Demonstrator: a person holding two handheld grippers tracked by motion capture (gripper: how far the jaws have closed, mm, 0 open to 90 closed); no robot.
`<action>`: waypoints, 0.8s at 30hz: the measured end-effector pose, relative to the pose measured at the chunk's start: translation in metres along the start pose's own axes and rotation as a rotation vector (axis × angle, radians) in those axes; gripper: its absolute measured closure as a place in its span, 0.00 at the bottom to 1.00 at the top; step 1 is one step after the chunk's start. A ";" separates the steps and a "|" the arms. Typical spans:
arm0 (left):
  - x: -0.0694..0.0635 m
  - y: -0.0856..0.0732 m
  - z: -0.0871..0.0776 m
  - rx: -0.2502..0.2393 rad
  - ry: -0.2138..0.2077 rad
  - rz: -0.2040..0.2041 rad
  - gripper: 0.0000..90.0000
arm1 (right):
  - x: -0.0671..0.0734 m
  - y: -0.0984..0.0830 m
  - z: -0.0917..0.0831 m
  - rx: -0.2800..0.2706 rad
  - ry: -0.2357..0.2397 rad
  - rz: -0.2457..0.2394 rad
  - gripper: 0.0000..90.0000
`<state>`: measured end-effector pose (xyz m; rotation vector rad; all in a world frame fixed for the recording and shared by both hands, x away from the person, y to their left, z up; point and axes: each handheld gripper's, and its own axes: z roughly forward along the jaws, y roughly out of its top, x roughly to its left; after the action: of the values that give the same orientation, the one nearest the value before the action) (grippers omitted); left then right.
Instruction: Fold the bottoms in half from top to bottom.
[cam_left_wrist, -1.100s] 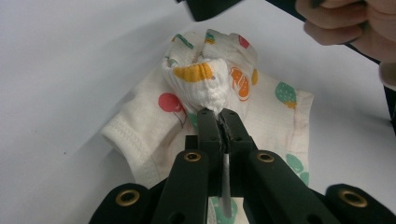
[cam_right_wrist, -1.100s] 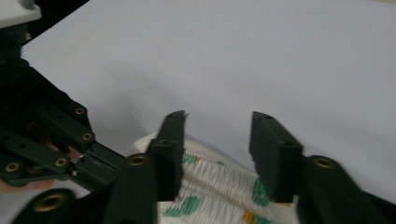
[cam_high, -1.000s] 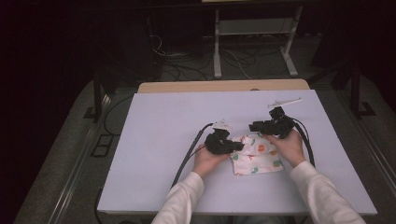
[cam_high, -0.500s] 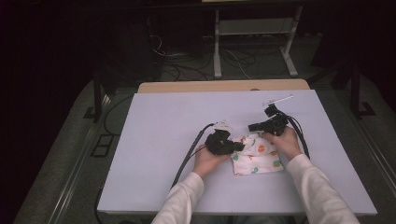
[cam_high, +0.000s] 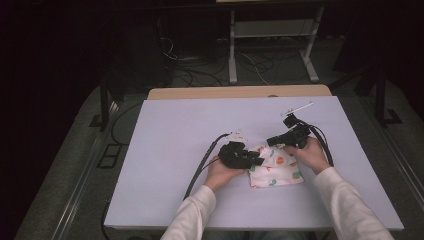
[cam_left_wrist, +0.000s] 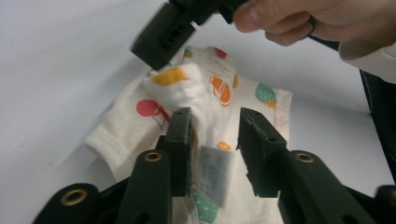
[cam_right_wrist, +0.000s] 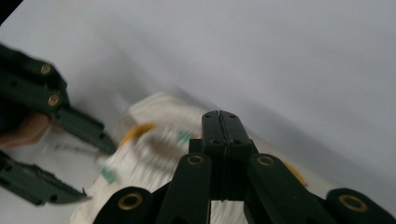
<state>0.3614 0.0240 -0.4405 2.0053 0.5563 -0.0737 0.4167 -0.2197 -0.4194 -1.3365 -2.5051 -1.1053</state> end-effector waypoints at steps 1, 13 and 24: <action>0.000 0.000 -0.002 -0.011 0.002 -0.001 0.69 | 0.002 -0.001 -0.001 0.007 -0.001 -0.008 0.98; 0.007 -0.006 0.005 0.003 -0.010 -0.060 0.75 | -0.001 0.004 0.010 -0.025 -0.030 0.005 0.98; 0.008 -0.005 -0.005 -0.026 0.004 -0.063 0.71 | -0.017 0.012 0.027 0.088 -0.021 0.058 0.98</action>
<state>0.3659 0.0332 -0.4442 1.9635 0.6198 -0.1007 0.4425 -0.2096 -0.4388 -1.3942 -2.4815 -0.9632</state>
